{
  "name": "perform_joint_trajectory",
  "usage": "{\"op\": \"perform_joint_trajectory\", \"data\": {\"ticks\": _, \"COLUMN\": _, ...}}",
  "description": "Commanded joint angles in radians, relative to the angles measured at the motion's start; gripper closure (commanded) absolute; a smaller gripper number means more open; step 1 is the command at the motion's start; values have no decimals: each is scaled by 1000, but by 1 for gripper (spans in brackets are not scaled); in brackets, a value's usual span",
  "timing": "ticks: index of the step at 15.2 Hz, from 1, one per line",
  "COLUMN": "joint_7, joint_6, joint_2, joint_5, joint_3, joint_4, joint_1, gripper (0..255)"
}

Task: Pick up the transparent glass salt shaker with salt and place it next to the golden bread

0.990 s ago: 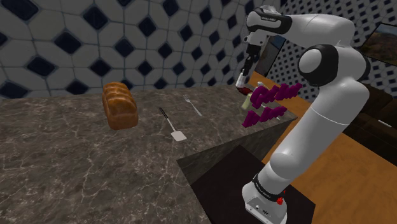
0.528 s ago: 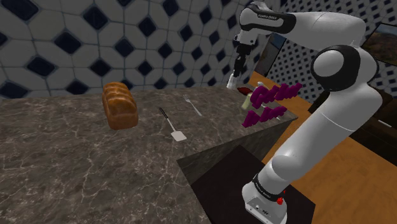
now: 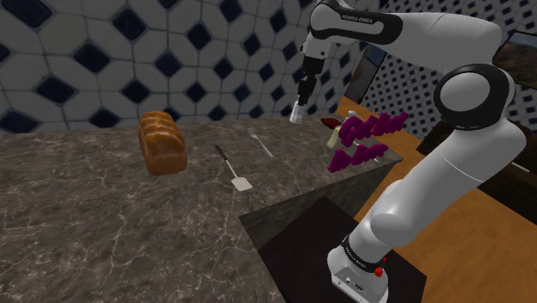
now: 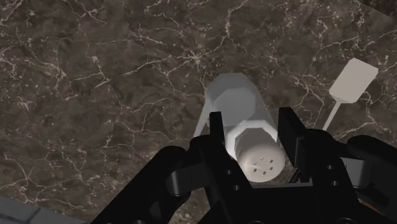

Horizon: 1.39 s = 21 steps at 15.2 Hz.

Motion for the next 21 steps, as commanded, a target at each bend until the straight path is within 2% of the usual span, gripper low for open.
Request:
{"op": "perform_joint_trajectory", "data": {"ticks": 1, "joint_7": 49, "joint_6": -7, "joint_2": -7, "joint_5": 9, "joint_3": 27, "joint_4": -1, "joint_1": 21, "gripper": 255}}
{"op": "perform_joint_trajectory", "data": {"ticks": 11, "joint_7": 284, "joint_6": 1, "joint_2": 28, "joint_5": 62, "joint_3": 160, "joint_4": 34, "joint_1": 127, "gripper": 255}}
{"op": "perform_joint_trajectory", "data": {"ticks": 21, "joint_7": 507, "joint_6": -5, "joint_2": 163, "joint_5": 98, "joint_3": 276, "joint_4": 190, "joint_1": 234, "gripper": 255}}
